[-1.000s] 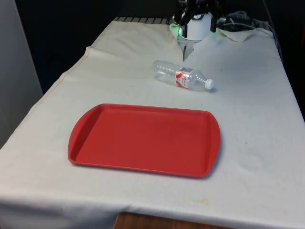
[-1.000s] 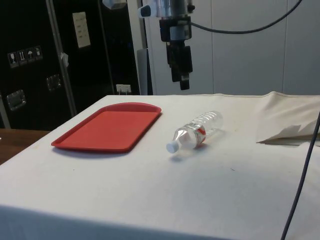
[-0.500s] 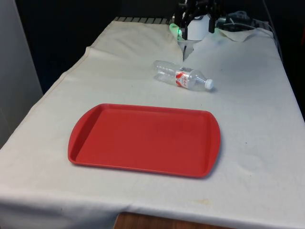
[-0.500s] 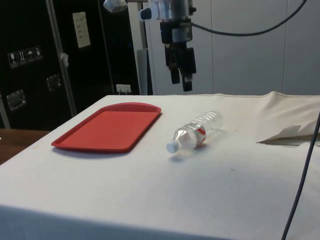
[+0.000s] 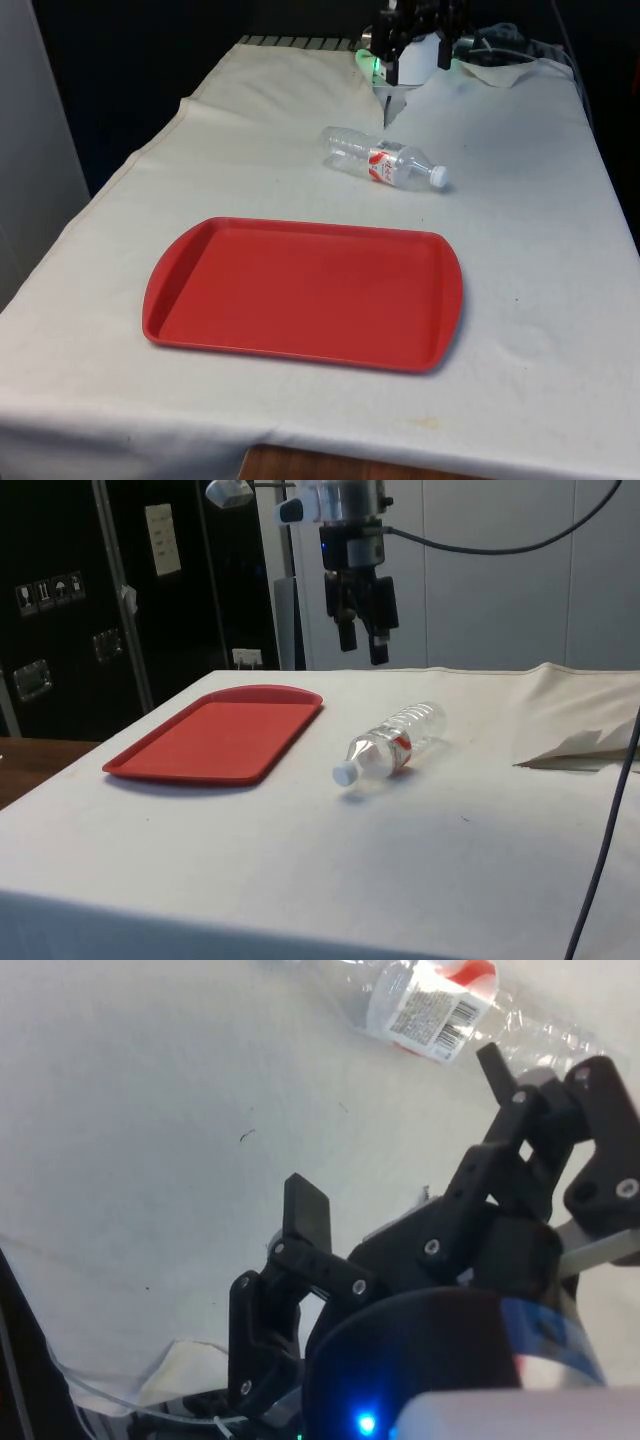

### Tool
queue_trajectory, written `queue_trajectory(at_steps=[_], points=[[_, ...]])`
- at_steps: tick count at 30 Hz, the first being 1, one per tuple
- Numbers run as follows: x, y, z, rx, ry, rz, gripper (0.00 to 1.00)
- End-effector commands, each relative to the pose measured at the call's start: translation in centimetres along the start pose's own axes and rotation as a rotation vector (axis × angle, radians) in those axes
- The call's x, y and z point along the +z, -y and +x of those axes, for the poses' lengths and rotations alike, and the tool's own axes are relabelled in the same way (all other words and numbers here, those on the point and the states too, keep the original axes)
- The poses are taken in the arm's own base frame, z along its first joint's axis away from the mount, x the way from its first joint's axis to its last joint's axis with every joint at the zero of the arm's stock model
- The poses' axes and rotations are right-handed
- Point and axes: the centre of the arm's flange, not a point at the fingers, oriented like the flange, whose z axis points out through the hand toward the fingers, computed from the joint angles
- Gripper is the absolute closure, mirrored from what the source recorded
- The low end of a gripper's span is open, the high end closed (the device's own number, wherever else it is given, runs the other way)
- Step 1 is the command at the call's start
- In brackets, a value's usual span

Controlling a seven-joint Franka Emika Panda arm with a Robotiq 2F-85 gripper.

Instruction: Place the bottle upright on the tray.

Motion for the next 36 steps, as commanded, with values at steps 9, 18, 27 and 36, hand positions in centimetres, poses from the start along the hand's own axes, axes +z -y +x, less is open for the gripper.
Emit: queue_trajectory(at_steps=[9, 18, 27, 36], points=[[0.37, 0.17, 0.15, -0.065, 0.003, 0.001, 0.0], [0.42, 0.2, 0.17, -0.112, 0.003, -0.001, 0.0], [0.44, 0.17, 0.14, -0.111, 0.008, 0.003, 0.0], [0.47, 0.26, 0.16, -0.11, 0.011, 0.004, 0.0]])
